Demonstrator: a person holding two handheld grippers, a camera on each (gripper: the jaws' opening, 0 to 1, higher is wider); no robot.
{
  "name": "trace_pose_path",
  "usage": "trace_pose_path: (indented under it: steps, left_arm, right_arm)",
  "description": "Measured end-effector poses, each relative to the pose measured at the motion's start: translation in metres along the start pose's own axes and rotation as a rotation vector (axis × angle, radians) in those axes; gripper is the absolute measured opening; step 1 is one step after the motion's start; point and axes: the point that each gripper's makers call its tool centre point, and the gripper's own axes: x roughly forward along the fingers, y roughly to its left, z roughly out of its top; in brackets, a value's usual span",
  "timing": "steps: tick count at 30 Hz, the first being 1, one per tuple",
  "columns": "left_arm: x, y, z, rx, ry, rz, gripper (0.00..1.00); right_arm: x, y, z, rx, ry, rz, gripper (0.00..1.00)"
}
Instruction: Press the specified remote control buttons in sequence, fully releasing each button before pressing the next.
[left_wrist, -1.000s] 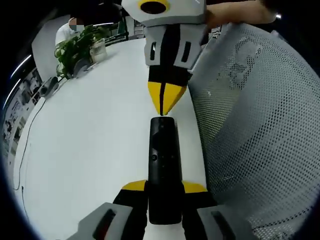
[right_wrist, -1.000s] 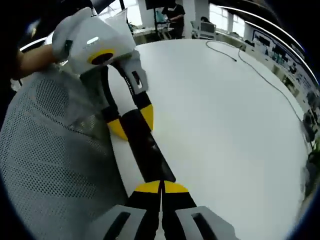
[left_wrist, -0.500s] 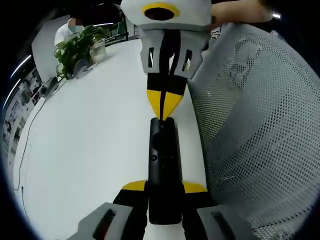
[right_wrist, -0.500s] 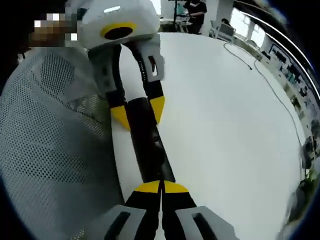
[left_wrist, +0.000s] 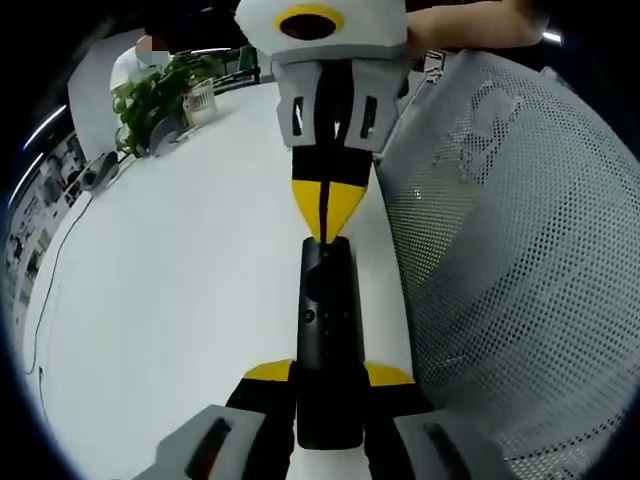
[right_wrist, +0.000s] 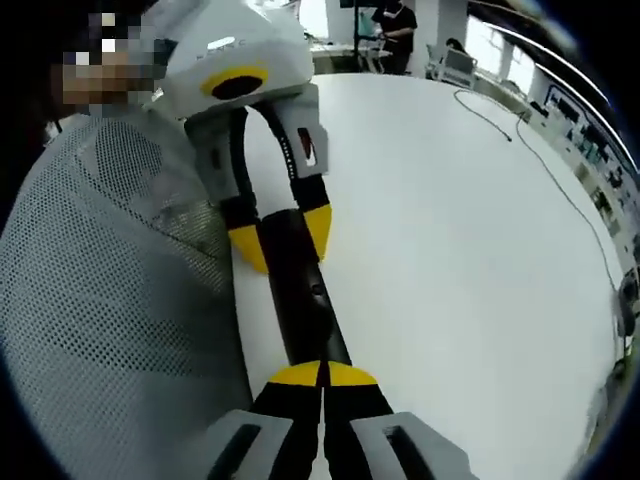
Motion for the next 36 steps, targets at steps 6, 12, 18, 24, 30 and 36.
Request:
trace_pose_path:
  steps: [6,12,18,24,30,36]
  left_arm:
    - [0.0,0.0,0.0,-0.001,-0.002,-0.001,0.24]
    - [-0.001,0.0,0.0,-0.002,-0.006,-0.005,0.24]
    - [-0.001,-0.001,0.0,0.003,-0.009,-0.004,0.24]
    - [-0.001,-0.001,0.001,-0.004,-0.018,-0.005,0.24]
    - [-0.001,-0.001,0.001,-0.003,-0.018,-0.006,0.24]
    - [-0.001,-0.001,0.001,-0.002,-0.016,-0.006,0.24]
  right_arm:
    - [0.005,-0.001,-0.002,-0.024,0.033,-0.004,0.0]
    - [0.007,-0.003,0.0,-0.014,0.091,-0.009,0.0]
    - [0.002,0.0,0.0,0.039,0.015,0.003,0.0]
    - [0.008,0.004,0.013,-0.007,-0.007,-0.007,0.0]
    - [0.012,0.003,0.01,-0.099,0.037,-0.022,0.0]
    - [0.012,0.002,0.01,-0.149,0.051,-0.005,0.0]
